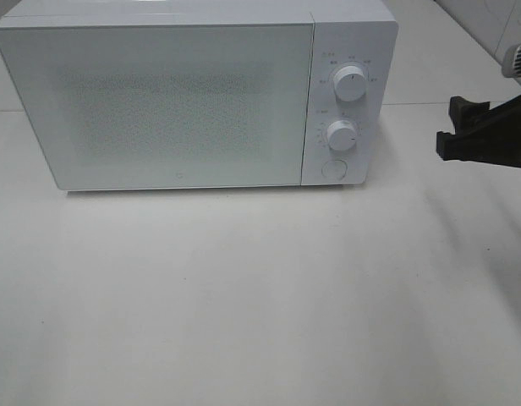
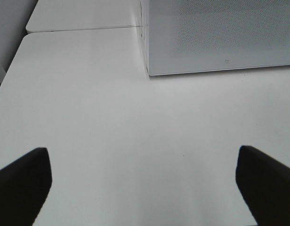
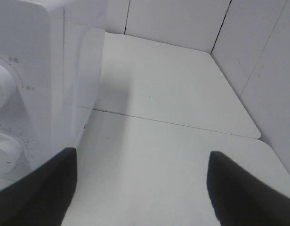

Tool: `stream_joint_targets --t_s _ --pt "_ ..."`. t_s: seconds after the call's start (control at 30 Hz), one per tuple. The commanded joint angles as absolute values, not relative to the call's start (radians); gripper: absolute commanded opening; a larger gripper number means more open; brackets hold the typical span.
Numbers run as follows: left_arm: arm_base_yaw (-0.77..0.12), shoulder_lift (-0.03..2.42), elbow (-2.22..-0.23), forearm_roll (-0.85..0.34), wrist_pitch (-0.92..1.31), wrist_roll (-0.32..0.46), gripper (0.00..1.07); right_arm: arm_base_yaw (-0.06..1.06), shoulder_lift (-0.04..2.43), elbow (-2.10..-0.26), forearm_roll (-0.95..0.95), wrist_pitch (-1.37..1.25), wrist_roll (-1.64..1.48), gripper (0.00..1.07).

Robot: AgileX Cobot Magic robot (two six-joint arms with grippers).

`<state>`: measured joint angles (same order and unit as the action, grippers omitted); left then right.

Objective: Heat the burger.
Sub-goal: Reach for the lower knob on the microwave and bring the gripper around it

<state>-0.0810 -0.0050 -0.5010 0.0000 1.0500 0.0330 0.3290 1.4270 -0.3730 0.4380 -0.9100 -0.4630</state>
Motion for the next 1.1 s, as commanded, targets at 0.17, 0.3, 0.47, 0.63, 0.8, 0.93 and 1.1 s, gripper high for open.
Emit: stream_joint_targets --t_s 0.17,0.3,0.47,0.63,0.8,0.93,1.1 --pt "-0.080 -0.029 -0.498 -0.011 1.040 0.032 1.00 0.551 1.520 -0.372 0.643 -1.062 -0.495 0.73" --pt "-0.080 -0.029 -0.498 -0.011 1.040 0.032 1.00 0.618 1.553 -0.372 0.717 -1.096 -0.495 0.73" --pt "-0.080 -0.029 -0.498 -0.011 1.040 0.032 1.00 0.744 1.593 -0.390 0.871 -1.152 -0.496 0.73" --pt "-0.080 -0.029 -0.498 -0.011 1.040 0.032 1.00 0.784 1.613 -0.417 0.892 -1.159 -0.496 0.76" --pt "-0.080 -0.029 -0.498 -0.011 1.040 0.032 1.00 0.799 1.655 -0.476 0.892 -1.143 -0.496 0.78" --pt "-0.080 -0.029 -0.498 -0.011 1.040 0.032 1.00 0.799 1.683 -0.514 0.891 -1.146 -0.495 0.76" --pt "-0.080 -0.029 -0.498 -0.011 1.040 0.032 1.00 0.799 1.775 -0.600 0.889 -1.142 -0.495 0.77"
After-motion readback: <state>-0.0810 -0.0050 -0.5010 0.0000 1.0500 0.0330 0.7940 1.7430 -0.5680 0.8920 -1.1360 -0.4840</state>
